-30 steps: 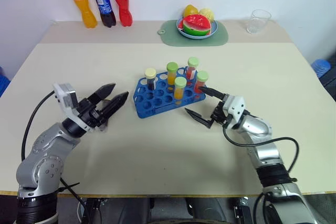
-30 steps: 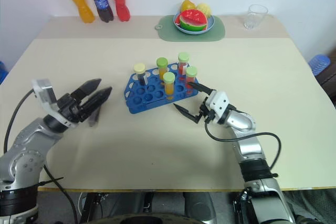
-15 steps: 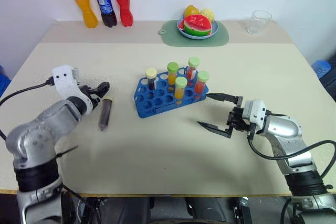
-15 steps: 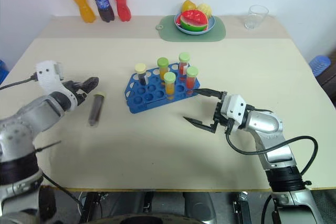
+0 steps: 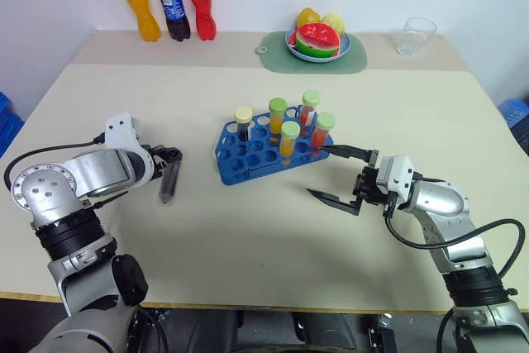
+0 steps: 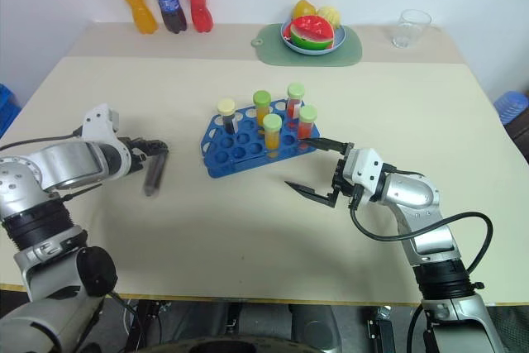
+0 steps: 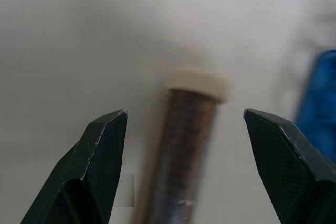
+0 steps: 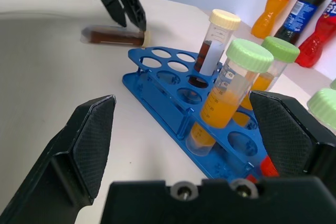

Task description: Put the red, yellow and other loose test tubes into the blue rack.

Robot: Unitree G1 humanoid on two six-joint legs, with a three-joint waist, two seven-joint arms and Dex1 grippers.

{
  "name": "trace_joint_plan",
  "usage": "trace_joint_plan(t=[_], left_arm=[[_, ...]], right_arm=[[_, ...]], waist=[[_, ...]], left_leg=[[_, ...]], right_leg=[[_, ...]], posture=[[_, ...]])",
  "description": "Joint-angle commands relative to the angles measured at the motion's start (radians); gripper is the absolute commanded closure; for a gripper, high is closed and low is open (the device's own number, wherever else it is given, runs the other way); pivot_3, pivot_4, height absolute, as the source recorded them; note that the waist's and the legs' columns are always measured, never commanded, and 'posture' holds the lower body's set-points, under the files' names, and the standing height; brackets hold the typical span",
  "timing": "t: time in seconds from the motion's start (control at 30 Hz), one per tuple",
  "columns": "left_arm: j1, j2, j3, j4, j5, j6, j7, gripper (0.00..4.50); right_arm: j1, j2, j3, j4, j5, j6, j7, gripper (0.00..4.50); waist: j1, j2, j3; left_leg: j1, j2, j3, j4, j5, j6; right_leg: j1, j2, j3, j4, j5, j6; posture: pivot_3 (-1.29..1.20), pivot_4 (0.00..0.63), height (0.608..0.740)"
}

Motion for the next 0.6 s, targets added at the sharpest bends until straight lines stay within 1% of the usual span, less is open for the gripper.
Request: trace_joint_plan(t=[0.03,0.13,0.17,0.23,0.37,0.4,0.43,0.5,0.6], left_arm=[[-0.045,-0.029,0.048,0.038,0.020,0.008,0.106,0.83],[-0.079,-0.057,0.096,0.093,0.094,0.008,0.165,0.83],[-0.090,-0.068,0.115,0.111,0.109,0.008,0.179,1.09],[-0.105,-0.081,0.133,0.128,0.114,0.008,0.190,1.68],[-0.130,-0.101,0.168,0.143,0.117,0.008,0.222,3.55],[-0.130,-0.099,0.167,0.140,0.118,0.008,0.219,3.70],[-0.127,-0.095,0.164,0.141,0.105,0.008,0.217,3.70],[-0.111,-0.075,0.142,0.128,0.026,0.008,0.194,3.70],[-0.091,-0.049,0.117,0.027,-0.036,0.008,0.099,3.70]], right_arm=[[0.009,0.001,-0.017,-0.025,0.003,-0.015,-0.011,0.01],[0.015,0.001,-0.018,-0.030,0.003,-0.012,-0.018,0.01],[0.016,0.001,-0.018,-0.029,0.002,-0.013,-0.019,0.00],[0.016,0.000,-0.017,-0.028,0.002,-0.012,-0.021,0.00],[0.016,0.003,-0.013,-0.025,0.000,-0.013,-0.024,0.00],[0.016,0.004,-0.011,-0.023,-0.001,-0.014,-0.024,0.00],[0.015,0.005,-0.009,-0.020,-0.003,-0.015,-0.025,0.00],[0.014,0.009,-0.004,-0.014,-0.008,-0.017,-0.026,0.00],[0.010,0.013,-0.002,-0.009,-0.011,-0.017,-0.028,0.00]], waist=[[0.002,0.000,0.000],[0.000,-0.001,0.000],[0.000,-0.001,0.000],[-0.002,0.000,-0.001],[0.000,-0.001,-0.001],[0.000,-0.001,-0.001],[0.000,-0.001,-0.001],[-0.001,-0.001,-0.001],[-0.002,-0.001,0.000]], left_leg=[[0.000,0.000,0.000,0.000,0.001,-0.002],[0.000,-0.002,0.000,0.000,0.001,-0.002],[0.000,-0.002,0.000,0.000,0.001,-0.003],[0.001,-0.002,0.000,0.000,0.002,-0.004],[0.001,-0.002,0.000,-0.001,0.003,-0.005],[0.001,-0.002,0.000,-0.001,0.003,-0.005],[0.001,-0.002,0.000,-0.001,0.003,-0.005],[0.001,-0.002,-0.001,-0.001,0.003,-0.005],[0.000,-0.002,-0.001,-0.001,0.003,-0.005]], right_leg=[[0.000,-0.001,0.000,0.000,0.000,0.000],[0.000,-0.001,0.000,0.000,0.000,0.000],[0.000,-0.001,0.000,0.000,0.000,0.000],[0.001,0.000,-0.001,0.000,0.000,0.000],[0.001,0.000,-0.001,0.001,0.000,0.000],[0.001,0.000,-0.001,0.001,0.000,0.000],[0.001,0.000,-0.001,0.001,0.000,0.000],[0.001,0.000,-0.001,0.001,0.000,0.000],[0.001,0.000,-0.001,0.001,0.000,0.000]], posture=[[0.00,0.150,0.740],[0.00,0.150,0.740],[0.00,0.150,0.740],[0.00,0.150,0.740],[0.00,0.150,0.740],[0.00,0.150,0.740],[0.00,0.150,0.740],[0.00,0.150,0.740],[0.00,0.150,0.740]])
